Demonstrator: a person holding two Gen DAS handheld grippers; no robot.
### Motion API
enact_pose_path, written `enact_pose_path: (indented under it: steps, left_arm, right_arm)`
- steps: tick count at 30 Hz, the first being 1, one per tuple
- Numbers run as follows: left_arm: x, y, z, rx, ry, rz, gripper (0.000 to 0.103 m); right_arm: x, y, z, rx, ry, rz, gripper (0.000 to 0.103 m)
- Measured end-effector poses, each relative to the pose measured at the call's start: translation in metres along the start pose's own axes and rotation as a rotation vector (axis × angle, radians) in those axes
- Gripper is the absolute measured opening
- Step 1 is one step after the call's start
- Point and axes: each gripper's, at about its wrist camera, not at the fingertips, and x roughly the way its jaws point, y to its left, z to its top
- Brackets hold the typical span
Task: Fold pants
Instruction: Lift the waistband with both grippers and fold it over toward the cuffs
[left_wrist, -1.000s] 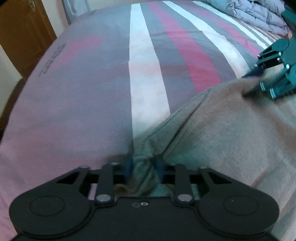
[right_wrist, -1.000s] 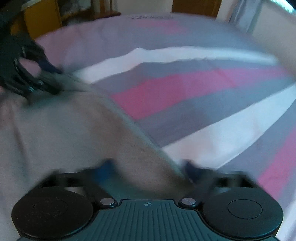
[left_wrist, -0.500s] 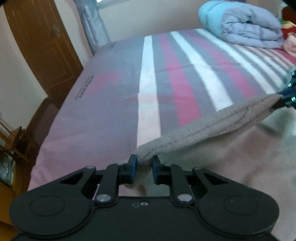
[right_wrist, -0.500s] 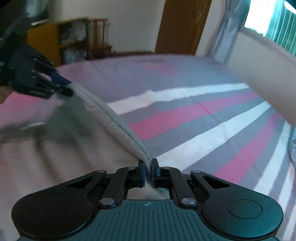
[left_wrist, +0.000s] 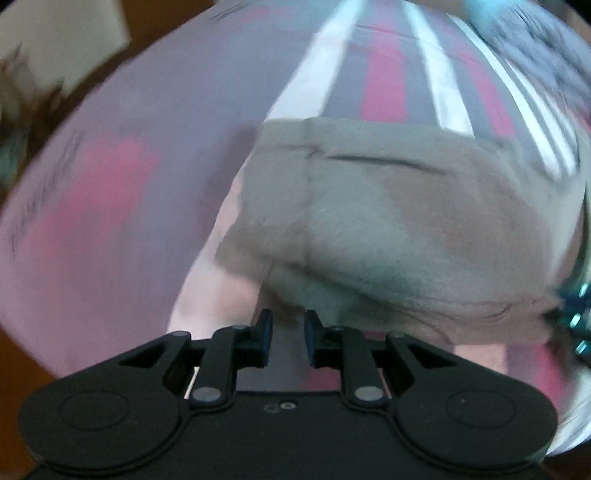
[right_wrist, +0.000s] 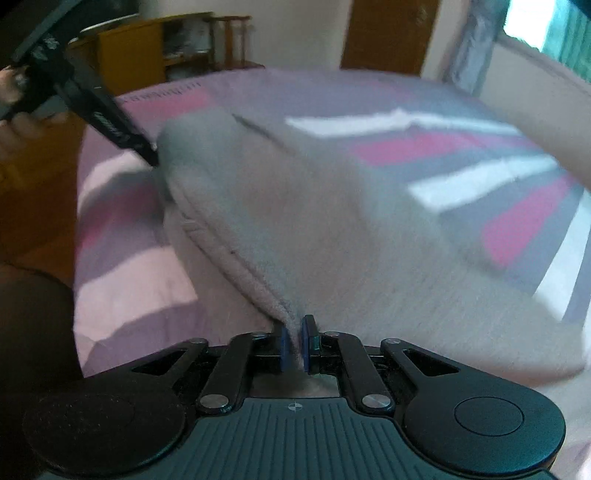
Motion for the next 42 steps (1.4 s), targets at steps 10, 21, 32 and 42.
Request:
enact_pose_path:
  steps: [10, 21, 32, 42]
  left_arm:
    - [-0.008, 0.031, 0.011, -0.338, 0.041, -0.142, 0.018]
    - [0.005, 0.027, 0.007, -0.495, 0.007, -0.188, 0.018]
    - [-0.002, 0.029, 0.006, -0.499, 0.005, -0.175, 0.018]
    - [-0.02, 0.05, -0.005, -0.612, -0.069, -0.175, 0.018]
  right_arm:
    - [-0.042, -0.038, -0.008, 0.41, -0.026, 0.067, 0.037]
    - [-0.059, -0.094, -0.036, 1.021, 0.083, 0.252, 0.042]
    - [-0.046, -0.114, -0.042, 1.211, 0.079, 0.189, 0.041]
    - [-0.047, -0.1, -0.035, 1.123, 0.039, 0.147, 0.007]
